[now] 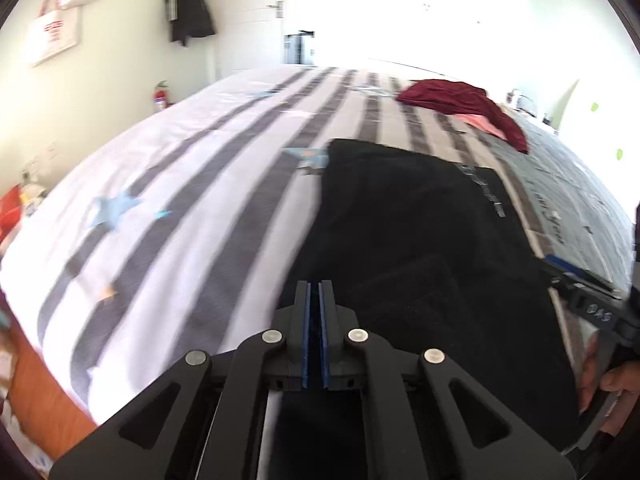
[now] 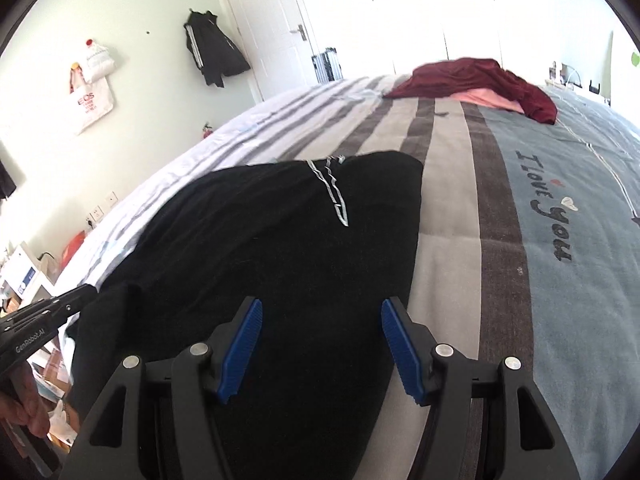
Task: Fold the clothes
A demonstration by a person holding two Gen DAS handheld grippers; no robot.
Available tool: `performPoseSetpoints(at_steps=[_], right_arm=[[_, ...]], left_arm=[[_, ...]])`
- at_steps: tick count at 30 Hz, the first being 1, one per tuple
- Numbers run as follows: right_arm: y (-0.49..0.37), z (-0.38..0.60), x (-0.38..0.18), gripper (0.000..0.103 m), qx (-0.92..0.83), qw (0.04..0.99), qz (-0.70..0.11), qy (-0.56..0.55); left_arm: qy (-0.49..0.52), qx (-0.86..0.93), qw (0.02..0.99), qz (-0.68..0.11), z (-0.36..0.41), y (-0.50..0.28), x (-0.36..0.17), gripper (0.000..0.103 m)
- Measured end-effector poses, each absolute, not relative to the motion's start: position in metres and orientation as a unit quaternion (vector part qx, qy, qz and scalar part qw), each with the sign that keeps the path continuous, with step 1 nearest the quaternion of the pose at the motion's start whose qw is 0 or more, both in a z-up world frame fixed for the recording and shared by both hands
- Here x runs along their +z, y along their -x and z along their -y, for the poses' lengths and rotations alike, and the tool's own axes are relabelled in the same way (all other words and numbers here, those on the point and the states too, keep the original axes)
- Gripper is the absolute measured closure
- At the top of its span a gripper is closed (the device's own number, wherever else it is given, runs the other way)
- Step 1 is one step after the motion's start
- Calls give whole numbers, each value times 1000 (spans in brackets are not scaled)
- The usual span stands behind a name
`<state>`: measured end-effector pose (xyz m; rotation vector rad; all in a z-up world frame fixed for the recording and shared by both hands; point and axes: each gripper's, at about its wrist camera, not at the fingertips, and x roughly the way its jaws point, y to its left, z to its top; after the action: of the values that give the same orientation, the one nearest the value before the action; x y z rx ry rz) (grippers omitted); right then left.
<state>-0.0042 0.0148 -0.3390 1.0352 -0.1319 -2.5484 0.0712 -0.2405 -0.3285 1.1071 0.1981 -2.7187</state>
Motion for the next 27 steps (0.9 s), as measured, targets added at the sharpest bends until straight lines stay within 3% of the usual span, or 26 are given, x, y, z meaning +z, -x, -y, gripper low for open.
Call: performPoseSetpoints(at_steps=[5, 9, 11, 12, 13, 17, 18, 20, 21, 22, 23, 27], right_arm=[[-33, -15, -310, 44, -909, 177, 51, -374], [-45, 3, -292, 38, -914, 190, 25, -357], [-47, 13, -294, 38, -911, 196, 17, -363], [-47, 18, -298, 38, -908, 198, 19, -369], [-48, 22, -301, 38, -905, 200, 20, -375], [-52, 29, -311, 38, -905, 192, 15, -379], [-51, 29, -313, 38, -904, 190, 18, -382], [-47, 24, -317, 38, -903, 181, 30, -388], [-46, 22, -318, 38, -903, 179, 33, -390], [-44, 20, -319, 38, -902, 177, 35, -391], [-43, 17, -320, 38, -902, 175, 38, -393], [-38, 8, -324, 38, -901, 168, 41, -398]], left_arm=[[-355, -915, 147, -123, 270, -119, -291, 96], [-349, -923, 88, -137, 251, -110, -273, 77], [-357, -923, 68, -131, 230, -99, -274, 59], [-361, -922, 66, -123, 219, -94, -278, 41], [-365, -922, 66, -114, 208, -88, -283, 30], [-406, -908, 68, -82, 185, -66, -318, 29], [-416, -904, 68, -75, 179, -61, -327, 31], [-437, -895, 72, -58, 173, -53, -342, 49], [-448, -889, 77, -49, 174, -52, -347, 75], [-459, -884, 82, -40, 174, -51, -353, 95], [-462, -882, 83, -40, 179, -55, -354, 100], [-467, -878, 100, -35, 205, -82, -354, 103]])
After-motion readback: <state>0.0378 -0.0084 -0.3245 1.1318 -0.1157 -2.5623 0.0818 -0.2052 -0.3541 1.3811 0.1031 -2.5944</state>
